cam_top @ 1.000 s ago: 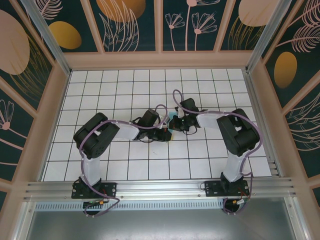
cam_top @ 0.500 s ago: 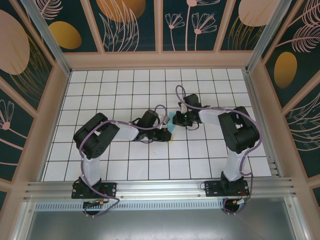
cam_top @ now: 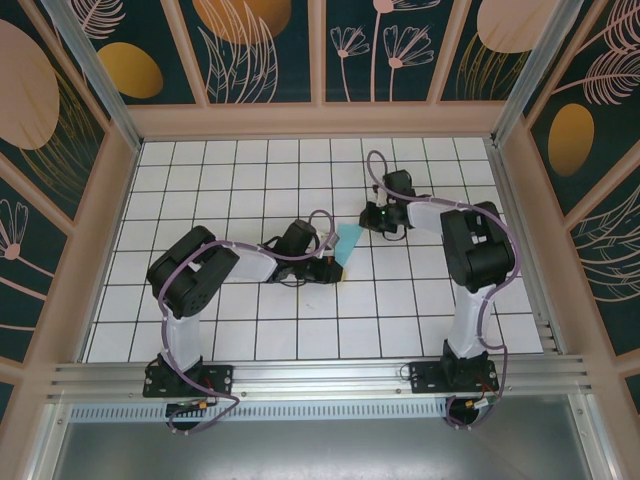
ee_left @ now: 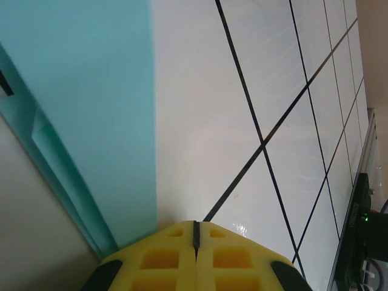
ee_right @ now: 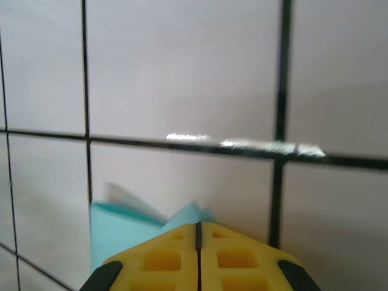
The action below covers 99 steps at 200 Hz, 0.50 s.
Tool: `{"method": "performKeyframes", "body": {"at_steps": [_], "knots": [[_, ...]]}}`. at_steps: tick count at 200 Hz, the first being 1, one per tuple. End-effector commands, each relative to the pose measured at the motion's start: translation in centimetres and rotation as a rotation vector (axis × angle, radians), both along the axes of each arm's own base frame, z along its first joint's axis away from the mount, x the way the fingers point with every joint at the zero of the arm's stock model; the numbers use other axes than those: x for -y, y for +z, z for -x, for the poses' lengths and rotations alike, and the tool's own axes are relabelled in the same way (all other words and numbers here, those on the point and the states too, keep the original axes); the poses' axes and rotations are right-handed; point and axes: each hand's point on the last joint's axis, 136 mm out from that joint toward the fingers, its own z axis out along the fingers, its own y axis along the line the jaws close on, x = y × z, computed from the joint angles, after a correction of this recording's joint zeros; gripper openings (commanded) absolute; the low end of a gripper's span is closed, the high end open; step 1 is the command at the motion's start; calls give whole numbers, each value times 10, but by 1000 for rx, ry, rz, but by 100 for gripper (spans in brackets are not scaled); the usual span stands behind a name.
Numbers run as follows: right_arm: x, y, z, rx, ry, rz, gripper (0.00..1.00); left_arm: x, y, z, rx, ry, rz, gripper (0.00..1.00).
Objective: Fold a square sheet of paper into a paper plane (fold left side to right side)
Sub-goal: Fold the wing for the fifth time at the center of the table.
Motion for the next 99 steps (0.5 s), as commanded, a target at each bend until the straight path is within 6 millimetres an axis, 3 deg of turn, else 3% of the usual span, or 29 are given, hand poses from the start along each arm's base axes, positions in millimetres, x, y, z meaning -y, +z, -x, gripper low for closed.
{"method": "performKeyframes", "body": {"at_steps": [1,27,40,77,99], "knots": [[18,3,-17,32,-32,46,9,-31,-44,34,-157,11,-159,0],[27,21,-25,71,-52,41,11,-26,-33,31,-140,9,-129,0],[31,34,-25,98,-64,45,15,-21,-19,27,-119,7,-100,7],[38,66,-10,146,-94,34,27,3,55,4,4,-9,37,27],[42,83,5,151,-136,8,32,0,94,-13,93,22,70,40]]}}
